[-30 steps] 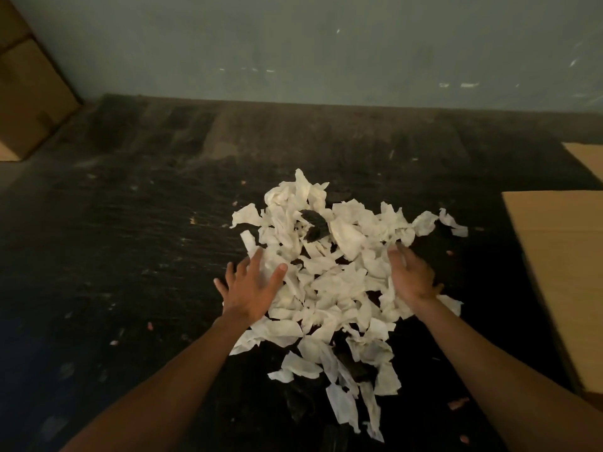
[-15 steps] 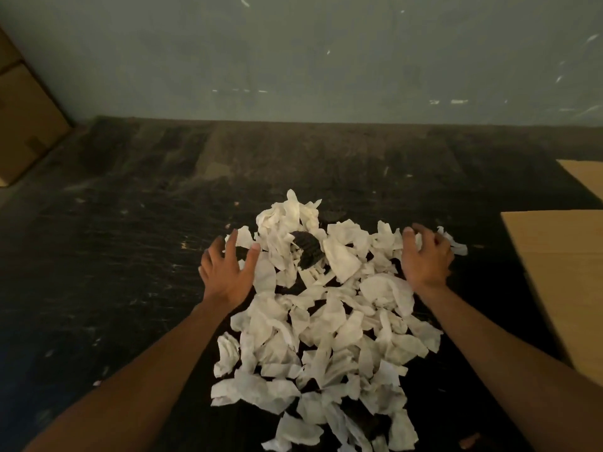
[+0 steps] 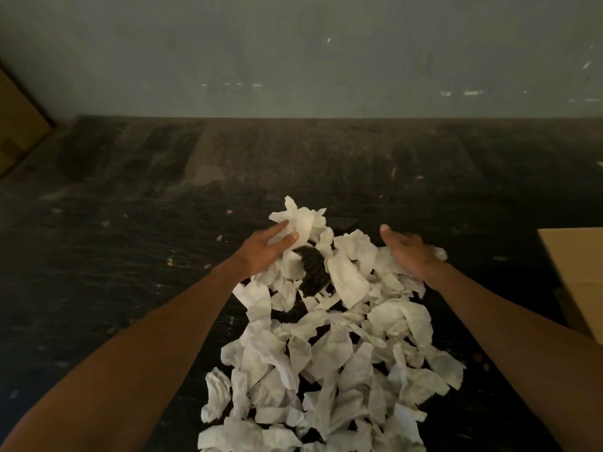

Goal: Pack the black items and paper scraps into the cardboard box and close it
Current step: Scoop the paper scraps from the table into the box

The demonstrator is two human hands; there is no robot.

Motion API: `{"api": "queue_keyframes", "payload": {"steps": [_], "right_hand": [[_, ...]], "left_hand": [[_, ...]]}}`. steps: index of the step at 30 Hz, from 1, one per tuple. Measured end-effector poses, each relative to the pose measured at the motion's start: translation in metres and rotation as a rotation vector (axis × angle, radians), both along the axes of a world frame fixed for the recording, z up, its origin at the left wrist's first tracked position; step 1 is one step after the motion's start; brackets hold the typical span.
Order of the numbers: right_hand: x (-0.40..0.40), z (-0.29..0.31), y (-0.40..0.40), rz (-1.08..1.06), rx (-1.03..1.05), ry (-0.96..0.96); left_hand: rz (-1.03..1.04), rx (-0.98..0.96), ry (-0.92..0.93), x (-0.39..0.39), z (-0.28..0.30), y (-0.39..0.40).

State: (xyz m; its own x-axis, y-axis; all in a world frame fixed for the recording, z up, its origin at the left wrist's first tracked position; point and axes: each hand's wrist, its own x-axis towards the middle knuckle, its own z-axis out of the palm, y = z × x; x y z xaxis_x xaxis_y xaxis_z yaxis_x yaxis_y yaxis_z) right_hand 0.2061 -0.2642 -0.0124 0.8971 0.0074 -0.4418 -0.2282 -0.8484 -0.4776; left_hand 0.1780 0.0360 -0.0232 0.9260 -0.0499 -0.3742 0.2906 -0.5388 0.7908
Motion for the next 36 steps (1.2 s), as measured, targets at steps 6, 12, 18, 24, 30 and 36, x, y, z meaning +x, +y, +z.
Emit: {"api": "queue_keyframes", "payload": {"steps": [6, 12, 18, 24, 30, 36], "right_hand": [[-0.023, 0.001, 0.024, 0.105, 0.254, 0.108], [-0.094, 0.031, 0.014, 0.294, 0.431, 0.017], [-0.177, 0.064, -0.011, 0.445, 0.455, -0.032], [-0.207, 0.037, -0.032, 0.657, -0.162, -0.157], [-0.170, 0.003, -0.012, 0.779, -0.315, -0.172], [-0.123, -0.022, 0.013, 0.836, -0.376, -0.052]], "left_hand": [[-0.115, 0.015, -0.057, -0.028, 0.008, -0.010], [-0.247, 0.036, -0.191, -0.080, 0.033, -0.005], [-0.317, 0.211, -0.360, -0.150, 0.052, 0.006], [-0.587, 0.690, -0.409, -0.219, 0.020, -0.002], [-0.625, 0.791, -0.295, -0.192, -0.016, -0.018], [-0.633, 0.813, -0.211, -0.136, -0.027, -0.025]]}}
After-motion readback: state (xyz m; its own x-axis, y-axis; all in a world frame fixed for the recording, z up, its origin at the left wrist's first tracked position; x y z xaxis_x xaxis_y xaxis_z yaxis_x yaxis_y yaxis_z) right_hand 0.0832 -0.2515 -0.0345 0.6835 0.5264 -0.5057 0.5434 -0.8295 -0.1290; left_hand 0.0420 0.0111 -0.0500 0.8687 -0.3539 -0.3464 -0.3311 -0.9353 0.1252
